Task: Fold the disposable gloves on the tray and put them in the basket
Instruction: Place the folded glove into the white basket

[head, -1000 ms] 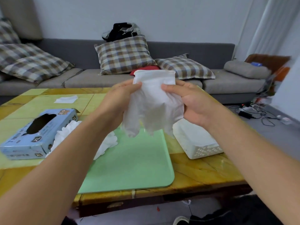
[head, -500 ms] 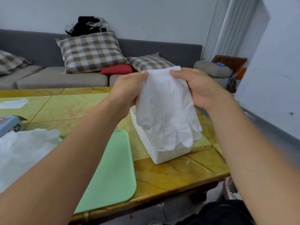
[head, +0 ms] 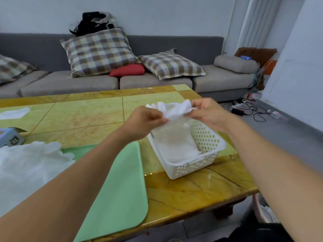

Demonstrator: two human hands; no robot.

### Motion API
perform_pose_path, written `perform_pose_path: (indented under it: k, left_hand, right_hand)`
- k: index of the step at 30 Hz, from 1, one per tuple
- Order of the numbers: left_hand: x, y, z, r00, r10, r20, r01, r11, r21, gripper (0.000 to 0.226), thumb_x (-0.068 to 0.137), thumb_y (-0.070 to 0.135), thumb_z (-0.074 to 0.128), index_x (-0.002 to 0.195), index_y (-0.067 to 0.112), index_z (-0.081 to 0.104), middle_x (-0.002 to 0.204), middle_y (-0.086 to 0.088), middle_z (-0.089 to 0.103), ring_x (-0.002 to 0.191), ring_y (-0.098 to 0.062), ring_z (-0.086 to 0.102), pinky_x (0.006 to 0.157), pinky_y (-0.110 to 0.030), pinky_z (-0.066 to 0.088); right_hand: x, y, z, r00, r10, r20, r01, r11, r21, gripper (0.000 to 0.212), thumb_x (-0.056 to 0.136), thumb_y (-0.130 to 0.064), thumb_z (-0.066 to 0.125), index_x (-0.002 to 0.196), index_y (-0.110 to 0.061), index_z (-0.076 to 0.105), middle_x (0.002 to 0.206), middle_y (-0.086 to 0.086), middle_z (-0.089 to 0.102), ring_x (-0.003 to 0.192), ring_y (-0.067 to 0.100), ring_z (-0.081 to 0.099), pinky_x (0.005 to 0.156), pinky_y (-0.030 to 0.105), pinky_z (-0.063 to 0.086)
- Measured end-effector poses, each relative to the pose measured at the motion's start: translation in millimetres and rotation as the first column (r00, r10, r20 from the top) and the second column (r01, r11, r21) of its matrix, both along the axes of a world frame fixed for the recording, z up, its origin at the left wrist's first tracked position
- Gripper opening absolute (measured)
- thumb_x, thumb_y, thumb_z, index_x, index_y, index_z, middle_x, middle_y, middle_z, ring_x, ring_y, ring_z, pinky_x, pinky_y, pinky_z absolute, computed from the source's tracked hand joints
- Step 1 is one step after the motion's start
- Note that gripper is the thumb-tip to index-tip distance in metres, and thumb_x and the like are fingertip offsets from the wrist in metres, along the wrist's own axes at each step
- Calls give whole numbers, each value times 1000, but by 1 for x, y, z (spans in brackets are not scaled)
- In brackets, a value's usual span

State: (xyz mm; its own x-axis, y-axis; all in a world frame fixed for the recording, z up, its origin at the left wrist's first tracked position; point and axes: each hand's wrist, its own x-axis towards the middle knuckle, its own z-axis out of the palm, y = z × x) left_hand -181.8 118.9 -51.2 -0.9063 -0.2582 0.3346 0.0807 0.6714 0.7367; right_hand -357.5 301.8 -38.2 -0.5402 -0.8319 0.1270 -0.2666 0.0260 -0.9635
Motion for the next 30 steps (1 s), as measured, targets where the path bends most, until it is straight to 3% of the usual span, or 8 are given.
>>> perform_pose_path:
  k: [2, 4, 9, 14, 19, 23, 27, 30]
  left_hand:
    - [3, 6, -4, 992, -29, 119, 47, 987, -157, 17, 88, 11, 76, 71, 9, 72, 68, 11, 65, 62, -6, 58, 65, -18, 45]
    - [4, 13, 1, 973, -57, 222, 125, 943, -307, 4, 84, 8, 77, 82, 10, 79, 79, 9, 75, 75, -2, 67, 72, -23, 52]
    - [4, 30, 14, 916, -63, 396, 262, 841, -473, 20, 86, 13, 76, 105, 19, 80, 94, 5, 77, 84, -8, 68, 82, -30, 56]
    - [-3, 38, 18, 853, -1, 522, 287, 837, -467, 34, 92, 15, 71, 124, 27, 71, 107, 3, 73, 92, -12, 68, 85, -29, 56]
    - [-13, 48, 19, 760, 68, 646, 369, 774, -515, 30, 93, 24, 69, 121, 37, 69, 98, 10, 57, 97, -15, 63, 89, -32, 54]
    - [-18, 56, 19, 701, 106, 706, 419, 739, -527, 25, 92, 33, 71, 117, 35, 71, 88, 20, 57, 88, -9, 56, 78, -23, 47]
    - [-20, 64, 21, 629, 131, 767, 455, 738, -498, 34, 92, 37, 70, 125, 30, 68, 121, 11, 65, 98, -12, 54, 84, -23, 43]
    - [-19, 68, 25, 587, 151, 796, 476, 731, -489, 36, 94, 35, 66, 130, 29, 65, 129, 10, 63, 104, -13, 55, 89, -25, 45]
  right_hand:
    - [5, 7, -3, 991, 68, -118, -50, 987, 150, 19, 84, 8, 73, 93, -8, 74, 85, 0, 77, 80, 10, 71, 82, 23, 55]
    - [12, 10, -2, 962, 155, -224, -85, 952, 295, 22, 80, 10, 77, 92, -9, 73, 85, -1, 78, 80, 11, 72, 81, 24, 56]
    - [28, 17, -5, 831, 376, -410, -56, 790, 610, 43, 76, -3, 82, 113, -22, 70, 86, 7, 76, 84, 27, 71, 78, 38, 57]
    - [34, 15, -5, 784, 415, -461, -4, 746, 666, 30, 78, -3, 80, 91, -29, 73, 88, 3, 75, 78, 15, 71, 80, 34, 61]
    - [32, 14, -3, 787, 416, -455, 7, 732, 682, 21, 77, 3, 76, 79, -16, 67, 78, 1, 69, 67, 11, 60, 75, 37, 57]
    - [33, 16, -1, 820, 454, -350, -69, 684, 726, 25, 75, -19, 87, 89, -17, 67, 96, 6, 74, 83, 15, 67, 88, 39, 56]
    - [42, 16, 2, 820, 479, -313, -71, 627, 776, 43, 78, -28, 86, 116, -36, 67, 106, -11, 72, 101, 7, 68, 96, 32, 54]
    - [48, 16, 8, 796, 537, -281, -107, 580, 808, 38, 82, -21, 82, 117, -35, 73, 112, -13, 72, 105, 1, 65, 99, 28, 51]
